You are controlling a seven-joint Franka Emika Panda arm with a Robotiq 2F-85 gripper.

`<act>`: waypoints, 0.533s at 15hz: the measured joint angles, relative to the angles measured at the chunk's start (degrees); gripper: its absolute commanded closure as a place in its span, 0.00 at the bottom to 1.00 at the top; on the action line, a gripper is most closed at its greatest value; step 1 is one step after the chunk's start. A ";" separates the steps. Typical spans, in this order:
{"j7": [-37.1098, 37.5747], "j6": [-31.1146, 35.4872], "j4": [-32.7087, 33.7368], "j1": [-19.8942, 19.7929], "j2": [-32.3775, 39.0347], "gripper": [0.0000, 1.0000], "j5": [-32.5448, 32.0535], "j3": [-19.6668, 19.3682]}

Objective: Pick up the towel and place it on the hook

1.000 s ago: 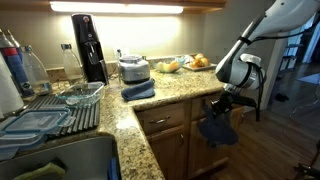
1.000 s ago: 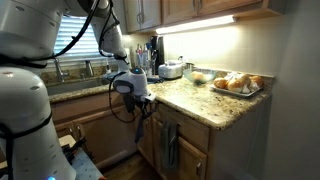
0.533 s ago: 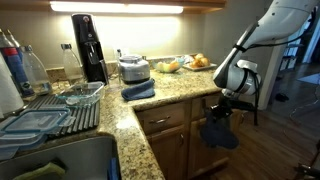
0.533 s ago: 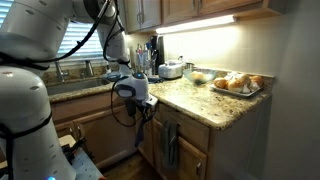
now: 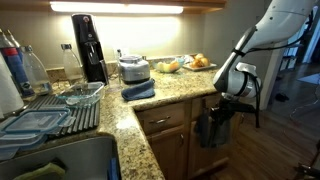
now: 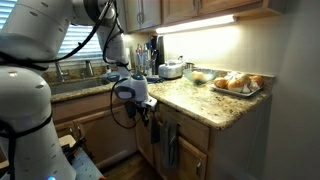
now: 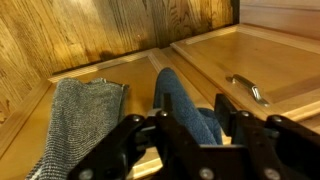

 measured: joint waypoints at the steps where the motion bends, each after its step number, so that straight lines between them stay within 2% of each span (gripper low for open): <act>1: 0.51 -0.21 -0.84 1.27 -0.55 0.13 -0.40 -0.82; 3: 2.01 -1.19 -3.27 4.04 -2.40 0.01 -1.60 -2.60; 8: 17.13 -5.03 -11.62 5.75 -9.45 0.00 -18.96 -3.71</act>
